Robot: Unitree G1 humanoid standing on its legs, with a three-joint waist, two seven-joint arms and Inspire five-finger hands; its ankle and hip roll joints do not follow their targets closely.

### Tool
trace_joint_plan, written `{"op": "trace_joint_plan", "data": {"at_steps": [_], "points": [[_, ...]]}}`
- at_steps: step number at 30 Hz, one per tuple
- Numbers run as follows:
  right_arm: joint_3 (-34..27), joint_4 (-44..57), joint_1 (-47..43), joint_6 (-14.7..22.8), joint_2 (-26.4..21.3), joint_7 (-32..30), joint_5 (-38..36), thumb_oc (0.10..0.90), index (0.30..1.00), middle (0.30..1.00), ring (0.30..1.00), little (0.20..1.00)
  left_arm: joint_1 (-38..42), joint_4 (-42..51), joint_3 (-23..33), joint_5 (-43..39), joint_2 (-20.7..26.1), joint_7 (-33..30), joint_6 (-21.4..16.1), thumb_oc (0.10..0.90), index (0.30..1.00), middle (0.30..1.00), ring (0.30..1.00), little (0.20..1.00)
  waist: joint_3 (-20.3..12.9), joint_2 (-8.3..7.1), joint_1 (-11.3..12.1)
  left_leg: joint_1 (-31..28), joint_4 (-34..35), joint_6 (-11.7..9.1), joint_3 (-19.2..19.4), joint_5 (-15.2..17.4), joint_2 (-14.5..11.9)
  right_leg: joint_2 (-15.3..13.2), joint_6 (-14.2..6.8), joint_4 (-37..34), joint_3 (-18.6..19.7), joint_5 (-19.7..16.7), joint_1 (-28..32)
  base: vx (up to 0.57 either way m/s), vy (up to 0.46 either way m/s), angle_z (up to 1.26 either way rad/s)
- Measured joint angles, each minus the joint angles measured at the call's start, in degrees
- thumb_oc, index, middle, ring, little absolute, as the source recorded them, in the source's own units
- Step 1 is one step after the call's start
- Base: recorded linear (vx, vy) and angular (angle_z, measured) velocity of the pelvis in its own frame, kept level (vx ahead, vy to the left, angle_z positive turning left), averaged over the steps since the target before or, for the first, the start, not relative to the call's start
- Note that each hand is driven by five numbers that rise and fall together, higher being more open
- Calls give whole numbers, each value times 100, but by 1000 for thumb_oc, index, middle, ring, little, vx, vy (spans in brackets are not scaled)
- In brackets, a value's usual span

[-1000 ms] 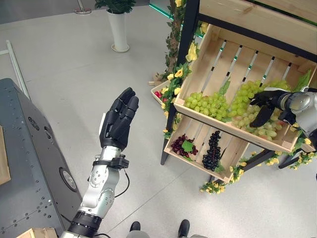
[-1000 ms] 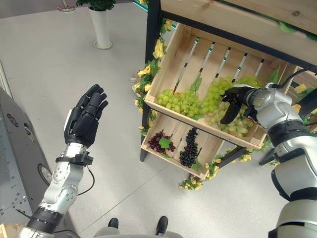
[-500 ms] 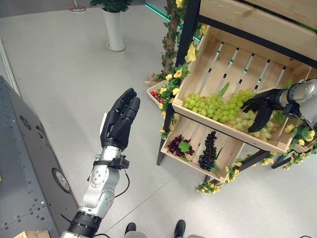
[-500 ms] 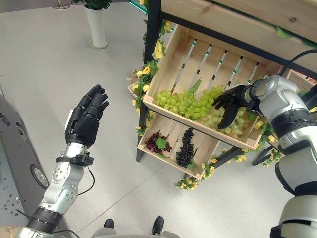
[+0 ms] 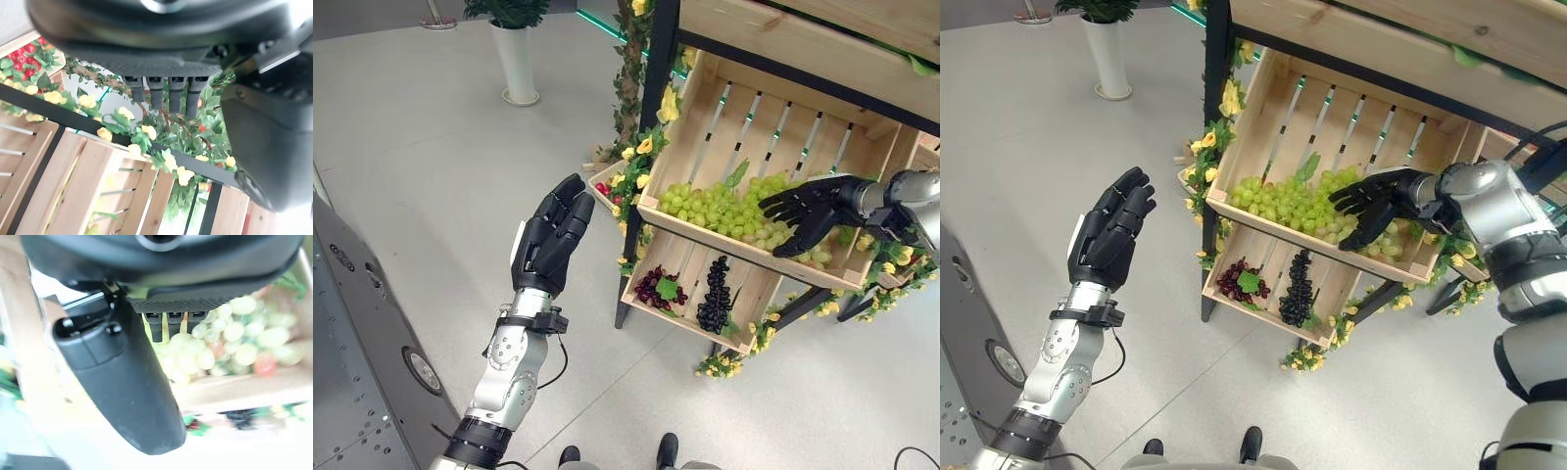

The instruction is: Pick up the fruits from the basket on one side to the basket on the other side

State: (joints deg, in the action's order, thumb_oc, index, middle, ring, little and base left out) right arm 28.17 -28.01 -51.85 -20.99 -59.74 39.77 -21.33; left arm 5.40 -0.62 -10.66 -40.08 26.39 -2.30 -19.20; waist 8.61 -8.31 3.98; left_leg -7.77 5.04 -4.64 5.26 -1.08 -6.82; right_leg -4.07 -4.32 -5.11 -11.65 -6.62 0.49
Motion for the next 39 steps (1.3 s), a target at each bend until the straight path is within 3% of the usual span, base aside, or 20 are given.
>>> {"op": "trace_joint_plan", "data": {"at_steps": [3, 7, 14, 18, 22, 29, 39], "points": [[-731, 575, 908, 11, 62, -733, -436, 800, 900, 900, 900, 900, -11, 0, 24, -1, 0, 54, -16, 800, 900, 900, 900, 900, -3, 11, -8, -4, 0, 7, 9, 5, 1, 0, -1, 0, 14, 0, -1, 2, 2, -1], [-1658, 1329, 1961, 141, 491, -1611, -590, 800, 900, 900, 900, 900, -113, 1, 240, -9, 2, 158, -72, 800, 900, 900, 900, 900, -13, 66, -93, -15, 0, 17, 46, 13, 9, -8, -4, 0, 45, -3, -4, 1, 1, -1], [-2153, 2027, 2735, 387, 1052, -2594, -1084, 800, 900, 900, 900, 900, -128, 3, 289, -10, -7, 169, -128, 800, 900, 900, 900, 900, -95, 307, -274, -55, 3, 38, 141, 45, 18, -15, -19, -1, 141, -12, -6, 7, 13, -6], [-2603, 2509, 3346, 642, 1704, -3030, -1599, 800, 900, 900, 900, 900, -128, 5, 288, -6, -93, 167, -140, 800, 900, 900, 900, 900, -106, 396, -330, -46, 4, 36, 145, 57, 12, -6, -17, -1, 159, -9, -15, 6, 39, -2], [-2763, 2866, 3867, 1164, 2343, -3206, -1766, 800, 900, 900, 900, 900, -136, 5, 288, -4, -137, 152, -144, 800, 900, 900, 900, 900, -107, 473, -390, -25, 6, 39, 146, 59, 9, -16, -19, -1, 173, -11, -35, 17, 37, -2], [-2657, 3091, 3935, 2282, 2840, -3207, -1734, 800, 900, 900, 900, 900, -137, 5, 273, -2, -278, 63, -176, 800, 900, 900, 900, 900, -107, 677, -339, -10, 34, 39, 144, 59, 15, -26, -23, -1, 161, -13, -45, 13, 51, 2], [-2397, 3740, 3933, 4038, 3412, -3321, -1730, 800, 900, 900, 900, 900, -144, 68, 196, 1, -327, -202, -211, 800, 900, 900, 900, 900, -107, 703, -220, 0, 4, 39, 130, 57, 18, -35, -24, -1, 135, -15, -65, 0, 0, 0]]}}
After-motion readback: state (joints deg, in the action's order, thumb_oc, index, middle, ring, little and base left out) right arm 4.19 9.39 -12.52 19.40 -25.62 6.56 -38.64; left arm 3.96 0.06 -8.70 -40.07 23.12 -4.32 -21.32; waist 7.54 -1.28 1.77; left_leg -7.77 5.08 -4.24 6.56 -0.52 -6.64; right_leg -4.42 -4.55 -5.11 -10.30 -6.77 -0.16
